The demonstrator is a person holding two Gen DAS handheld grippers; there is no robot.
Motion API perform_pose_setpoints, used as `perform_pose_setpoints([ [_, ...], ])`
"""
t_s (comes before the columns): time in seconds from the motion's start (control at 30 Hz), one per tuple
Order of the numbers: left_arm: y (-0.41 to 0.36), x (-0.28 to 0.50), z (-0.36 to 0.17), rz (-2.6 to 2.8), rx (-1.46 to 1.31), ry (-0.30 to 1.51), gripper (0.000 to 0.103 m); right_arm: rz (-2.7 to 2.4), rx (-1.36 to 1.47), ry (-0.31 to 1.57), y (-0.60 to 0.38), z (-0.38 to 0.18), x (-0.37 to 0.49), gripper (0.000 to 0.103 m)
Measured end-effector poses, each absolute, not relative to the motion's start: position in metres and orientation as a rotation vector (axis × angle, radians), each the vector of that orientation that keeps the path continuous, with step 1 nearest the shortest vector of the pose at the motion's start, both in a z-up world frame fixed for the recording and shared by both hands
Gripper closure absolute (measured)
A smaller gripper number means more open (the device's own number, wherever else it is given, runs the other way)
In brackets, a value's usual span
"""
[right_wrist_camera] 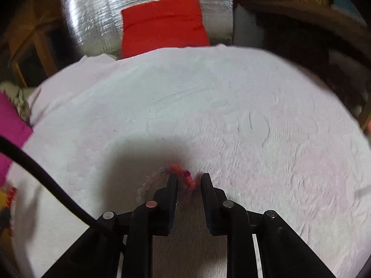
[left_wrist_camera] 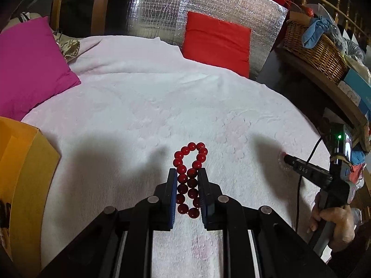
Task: Organize jewelry
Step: 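Carry both bracelets over the orange box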
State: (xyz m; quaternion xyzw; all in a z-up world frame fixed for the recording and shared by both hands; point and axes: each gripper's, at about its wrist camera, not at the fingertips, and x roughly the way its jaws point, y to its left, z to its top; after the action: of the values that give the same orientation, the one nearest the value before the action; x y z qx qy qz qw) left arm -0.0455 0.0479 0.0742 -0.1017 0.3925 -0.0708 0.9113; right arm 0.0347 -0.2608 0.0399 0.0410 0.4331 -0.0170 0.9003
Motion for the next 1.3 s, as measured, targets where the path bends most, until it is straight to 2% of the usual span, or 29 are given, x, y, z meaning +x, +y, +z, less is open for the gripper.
perform_pose_setpoints([
  [0.03,0.050,-0.046,0.075,-0.144,-0.213,0.806,0.085,-0.035,0.077,0.897,-0.259,0.041,0.034,0.081],
  [0.1,0.053,-0.046,0.076,-0.140,-0.224,0.802,0.085,-0.025,0.057,0.902,-0.256,0.043,0.033,0.094],
  [0.17,0.054,-0.047,0.077,-0.139,-0.234,0.802,0.085,-0.005,0.072,0.903,-0.254,0.046,0.030,0.095],
  [0.63,0.053,-0.068,0.095,-0.084,-0.196,0.731,0.085,0.263,0.340,0.747,-0.265,0.108,-0.014,0.095],
  [0.83,0.060,-0.087,0.109,-0.054,-0.188,0.689,0.085,0.328,0.353,0.722,-0.243,0.122,-0.027,0.095],
  [1.3,0.154,-0.176,0.160,0.147,-0.248,0.580,0.085,0.562,0.325,0.650,-0.152,0.156,-0.063,0.095],
])
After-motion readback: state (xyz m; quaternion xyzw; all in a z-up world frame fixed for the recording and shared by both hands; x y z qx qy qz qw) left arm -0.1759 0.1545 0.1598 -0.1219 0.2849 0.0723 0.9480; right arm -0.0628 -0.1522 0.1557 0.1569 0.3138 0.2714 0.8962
